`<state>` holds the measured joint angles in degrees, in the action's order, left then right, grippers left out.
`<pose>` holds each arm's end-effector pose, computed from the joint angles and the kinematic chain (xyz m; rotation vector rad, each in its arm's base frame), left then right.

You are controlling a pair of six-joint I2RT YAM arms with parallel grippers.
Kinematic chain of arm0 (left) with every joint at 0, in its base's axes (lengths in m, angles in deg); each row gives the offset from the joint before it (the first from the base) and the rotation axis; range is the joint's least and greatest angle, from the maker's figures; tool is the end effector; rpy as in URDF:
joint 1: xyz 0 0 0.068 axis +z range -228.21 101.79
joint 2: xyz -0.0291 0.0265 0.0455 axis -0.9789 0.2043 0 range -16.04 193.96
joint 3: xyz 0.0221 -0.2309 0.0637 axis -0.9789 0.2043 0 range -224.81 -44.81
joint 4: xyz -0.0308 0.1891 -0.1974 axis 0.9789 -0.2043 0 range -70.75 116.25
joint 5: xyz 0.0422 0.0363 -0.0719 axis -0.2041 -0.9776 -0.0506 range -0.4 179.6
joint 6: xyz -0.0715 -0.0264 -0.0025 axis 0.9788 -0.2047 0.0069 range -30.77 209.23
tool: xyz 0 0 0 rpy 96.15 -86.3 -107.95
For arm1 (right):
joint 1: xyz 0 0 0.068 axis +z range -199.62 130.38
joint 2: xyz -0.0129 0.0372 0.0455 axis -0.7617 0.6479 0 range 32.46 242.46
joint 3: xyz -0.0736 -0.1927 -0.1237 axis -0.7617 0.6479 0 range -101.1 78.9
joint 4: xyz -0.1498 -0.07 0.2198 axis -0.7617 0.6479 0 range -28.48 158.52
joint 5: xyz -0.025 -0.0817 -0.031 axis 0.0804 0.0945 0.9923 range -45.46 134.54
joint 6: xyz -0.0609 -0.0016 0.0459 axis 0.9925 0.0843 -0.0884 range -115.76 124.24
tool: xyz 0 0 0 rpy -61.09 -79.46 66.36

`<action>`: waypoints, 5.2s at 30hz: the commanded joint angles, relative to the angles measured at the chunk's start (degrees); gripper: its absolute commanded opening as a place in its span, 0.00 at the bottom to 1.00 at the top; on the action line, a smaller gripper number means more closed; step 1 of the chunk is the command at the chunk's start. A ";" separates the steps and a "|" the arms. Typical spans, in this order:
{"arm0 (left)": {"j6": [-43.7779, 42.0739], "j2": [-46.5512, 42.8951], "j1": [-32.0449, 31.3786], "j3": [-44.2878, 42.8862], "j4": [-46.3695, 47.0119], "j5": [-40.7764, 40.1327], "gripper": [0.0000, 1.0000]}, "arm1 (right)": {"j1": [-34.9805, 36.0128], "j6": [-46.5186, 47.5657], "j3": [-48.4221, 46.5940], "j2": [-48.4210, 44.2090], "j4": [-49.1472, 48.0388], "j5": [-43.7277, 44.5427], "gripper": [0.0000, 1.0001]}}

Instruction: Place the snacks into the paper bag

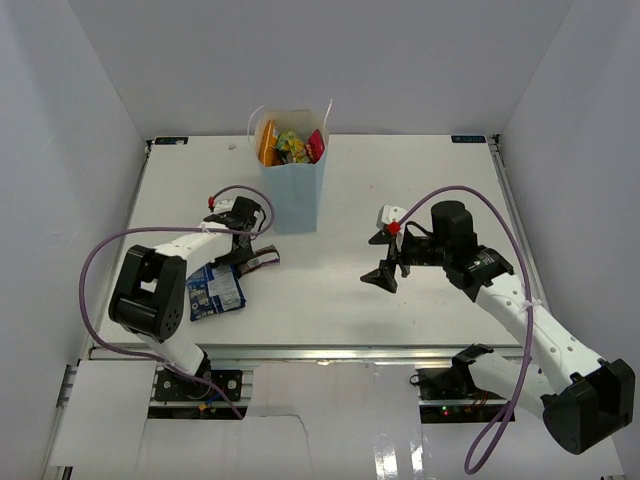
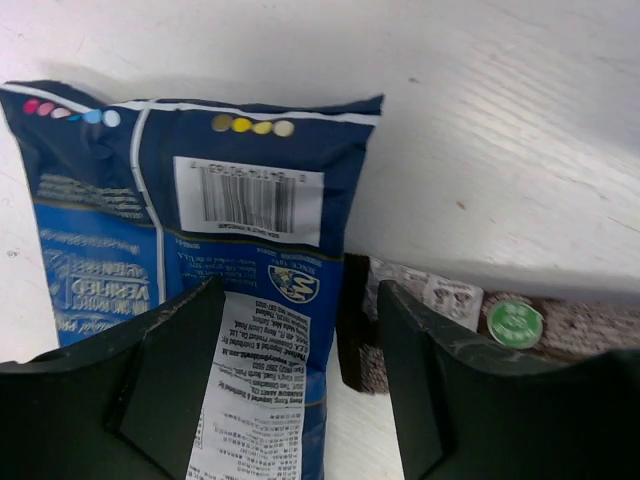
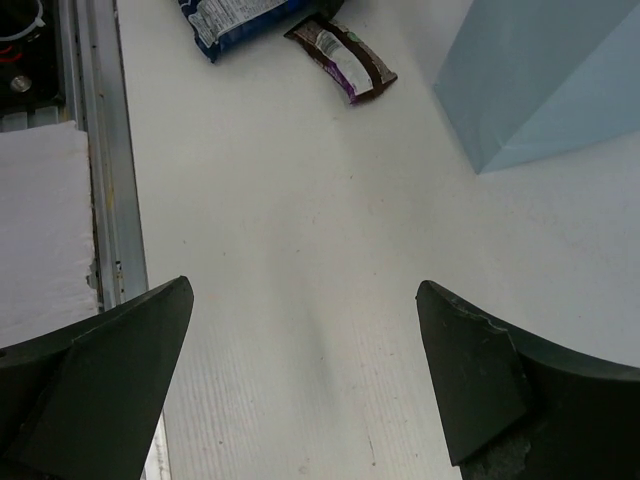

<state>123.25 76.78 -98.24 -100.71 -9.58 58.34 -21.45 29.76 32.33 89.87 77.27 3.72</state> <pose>0.3057 -0.0758 0.1123 -0.4251 2.5600 0.4675 0.2197 0.1656 0.2628 -1.2742 1.5302 0.7495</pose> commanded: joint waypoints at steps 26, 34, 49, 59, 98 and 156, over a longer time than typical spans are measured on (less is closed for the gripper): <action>-7.73 -35.75 4.30 -0.35 2.86 15.43 0.00 | -6.54 -1.87 -0.63 -3.44 -2.39 -8.49 0.98; -10.11 -41.76 4.21 -11.14 6.74 27.91 0.00 | -7.33 -2.05 -0.81 -2.21 -2.39 -7.96 0.98; -6.43 -13.21 4.21 -52.01 10.52 49.02 0.00 | -8.21 -1.88 -1.07 0.78 -2.39 -6.29 0.98; -2.29 11.06 4.21 -71.01 13.42 49.46 0.00 | -9.97 -1.70 -0.63 0.51 -2.39 -6.91 0.98; -11.26 20.99 4.21 -50.87 7.72 40.66 0.04 | -11.38 -2.31 -0.28 2.18 -2.74 -8.14 0.98; -47.98 -5.72 0.34 5.36 13.51 32.94 0.74 | -19.64 2.08 -0.81 0.69 0.86 -15.26 0.98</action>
<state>82.00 69.24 -97.85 -94.13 4.34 90.25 -40.67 31.31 32.35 91.00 78.14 -9.68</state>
